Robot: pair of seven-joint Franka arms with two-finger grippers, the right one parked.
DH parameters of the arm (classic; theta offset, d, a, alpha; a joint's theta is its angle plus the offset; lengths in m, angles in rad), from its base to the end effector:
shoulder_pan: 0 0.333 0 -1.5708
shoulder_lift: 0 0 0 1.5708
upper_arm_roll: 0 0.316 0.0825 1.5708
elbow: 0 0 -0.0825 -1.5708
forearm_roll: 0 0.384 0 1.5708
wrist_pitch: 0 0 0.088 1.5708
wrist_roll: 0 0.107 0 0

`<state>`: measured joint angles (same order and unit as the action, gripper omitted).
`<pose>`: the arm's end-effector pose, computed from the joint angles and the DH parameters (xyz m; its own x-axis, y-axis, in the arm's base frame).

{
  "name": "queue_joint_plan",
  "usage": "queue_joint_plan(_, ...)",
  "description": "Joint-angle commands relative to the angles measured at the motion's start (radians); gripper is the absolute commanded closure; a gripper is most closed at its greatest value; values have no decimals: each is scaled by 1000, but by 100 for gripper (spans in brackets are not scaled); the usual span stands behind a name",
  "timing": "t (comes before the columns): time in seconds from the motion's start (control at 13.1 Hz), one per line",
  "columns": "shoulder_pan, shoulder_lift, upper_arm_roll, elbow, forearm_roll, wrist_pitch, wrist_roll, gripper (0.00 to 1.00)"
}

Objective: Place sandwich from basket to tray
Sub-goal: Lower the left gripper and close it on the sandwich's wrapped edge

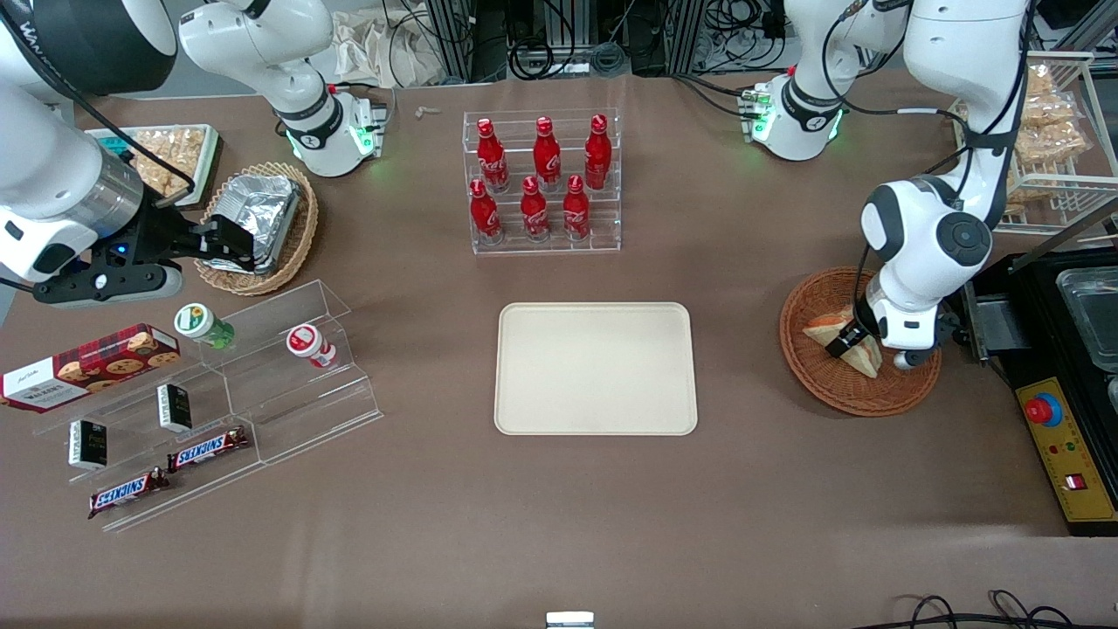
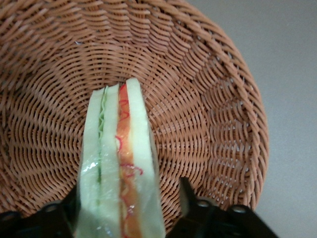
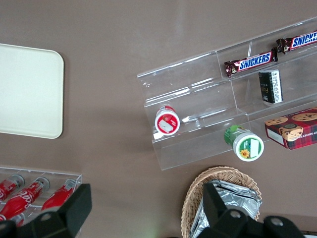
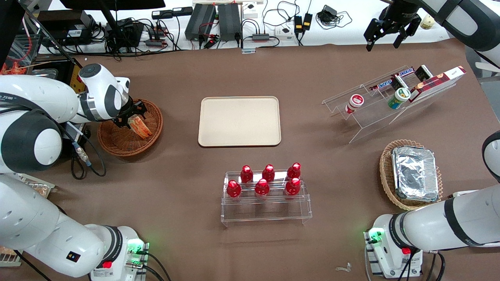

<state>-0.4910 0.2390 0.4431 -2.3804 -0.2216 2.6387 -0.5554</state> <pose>0.5099 -0.0145 0.2357 0.7729 0.6335 0.0349 0.6324 -0.7737 0.0384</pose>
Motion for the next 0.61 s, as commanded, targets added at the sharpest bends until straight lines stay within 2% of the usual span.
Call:
queue_joint_plan(0.0,-23,3,2,-10,-22,24,11,100)
queue_joint_plan(0.31,-31,-33,2,15,-15,-57,11,100)
queue_joint_plan(0.53,-26,-108,8,119,1,-275,70,100)
